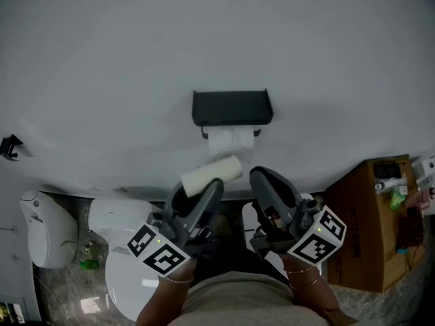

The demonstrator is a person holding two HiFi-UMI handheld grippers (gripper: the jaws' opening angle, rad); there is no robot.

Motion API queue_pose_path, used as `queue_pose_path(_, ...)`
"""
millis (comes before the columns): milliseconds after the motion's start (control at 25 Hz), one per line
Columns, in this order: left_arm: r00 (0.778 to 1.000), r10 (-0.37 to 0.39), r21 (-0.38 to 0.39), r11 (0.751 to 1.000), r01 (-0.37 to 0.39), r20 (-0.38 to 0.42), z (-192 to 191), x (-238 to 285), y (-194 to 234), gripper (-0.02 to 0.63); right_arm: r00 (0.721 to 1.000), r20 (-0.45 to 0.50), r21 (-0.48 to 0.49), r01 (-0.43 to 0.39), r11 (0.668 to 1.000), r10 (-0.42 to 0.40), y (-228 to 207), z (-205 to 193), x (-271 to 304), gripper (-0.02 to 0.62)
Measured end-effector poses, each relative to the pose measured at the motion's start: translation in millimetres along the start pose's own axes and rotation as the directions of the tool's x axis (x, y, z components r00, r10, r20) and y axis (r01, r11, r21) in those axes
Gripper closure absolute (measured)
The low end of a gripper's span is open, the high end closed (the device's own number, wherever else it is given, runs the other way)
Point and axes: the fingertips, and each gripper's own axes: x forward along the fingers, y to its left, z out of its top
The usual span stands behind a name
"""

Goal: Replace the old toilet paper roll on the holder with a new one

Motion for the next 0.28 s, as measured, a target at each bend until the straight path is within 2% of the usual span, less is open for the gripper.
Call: queue_pose_path(280, 1.0, -0.009, 0.02, 1.0, 0.009, 0.014, 3.4, 3.5, 3.8, 0.397, 0.995, -0.091, -0.102, -0.06, 0.993, 0.051, 6.5, 3.5, 7.7, 0.592)
